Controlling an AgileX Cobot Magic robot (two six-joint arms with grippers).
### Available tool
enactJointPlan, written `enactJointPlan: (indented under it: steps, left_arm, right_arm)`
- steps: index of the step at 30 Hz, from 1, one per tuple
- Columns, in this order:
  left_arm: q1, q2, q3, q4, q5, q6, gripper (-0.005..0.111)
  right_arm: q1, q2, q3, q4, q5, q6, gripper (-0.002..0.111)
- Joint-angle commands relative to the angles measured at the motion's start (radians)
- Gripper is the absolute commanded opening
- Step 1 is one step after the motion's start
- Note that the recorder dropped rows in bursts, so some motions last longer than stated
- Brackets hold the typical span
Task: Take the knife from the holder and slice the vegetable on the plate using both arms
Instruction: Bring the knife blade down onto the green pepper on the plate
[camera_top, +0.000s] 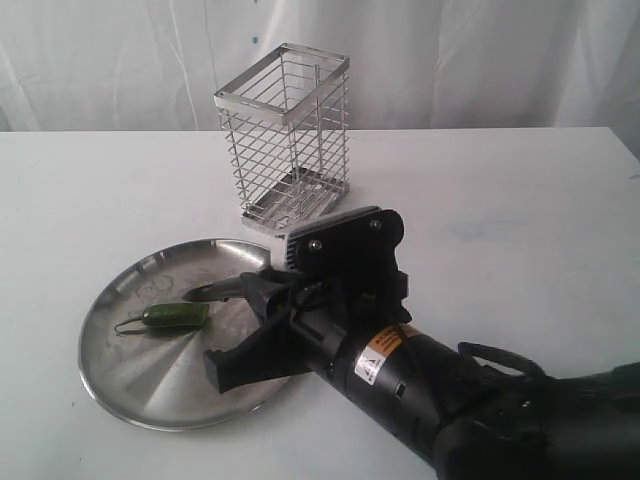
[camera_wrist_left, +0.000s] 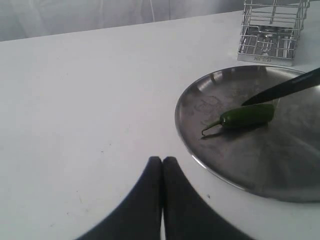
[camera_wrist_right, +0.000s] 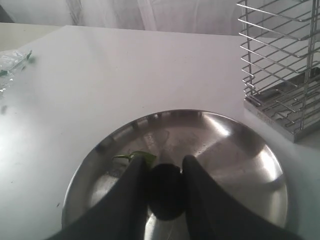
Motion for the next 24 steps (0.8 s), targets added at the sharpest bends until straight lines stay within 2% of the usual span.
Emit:
enactJointPlan:
  steps: [1, 5, 16, 24]
  left_arm:
    - [-0.005, -0.005, 0.004, -0.006, 0.001, -0.004, 0.000]
    - [-0.005, -0.005, 0.004, -0.006, 0.001, -0.004, 0.000]
    - [-0.005, -0.005, 0.004, -0.006, 0.001, -0.004, 0.000]
    - [-0.005, -0.005, 0.004, -0.006, 0.001, -0.004, 0.000]
  right_arm:
    - [0.002, 0.001, -0.011, -0.001, 0.010, -0.016, 0.000]
    - [0.026, 0.001, -0.011, -0.001, 0.129, -0.016, 0.000]
    - [0.053, 0.001, -0.011, -0.001, 0.301, -0.018, 0.000]
    - [0.053, 0.039, -0.007, 0.146, 0.417, -0.016, 0.000]
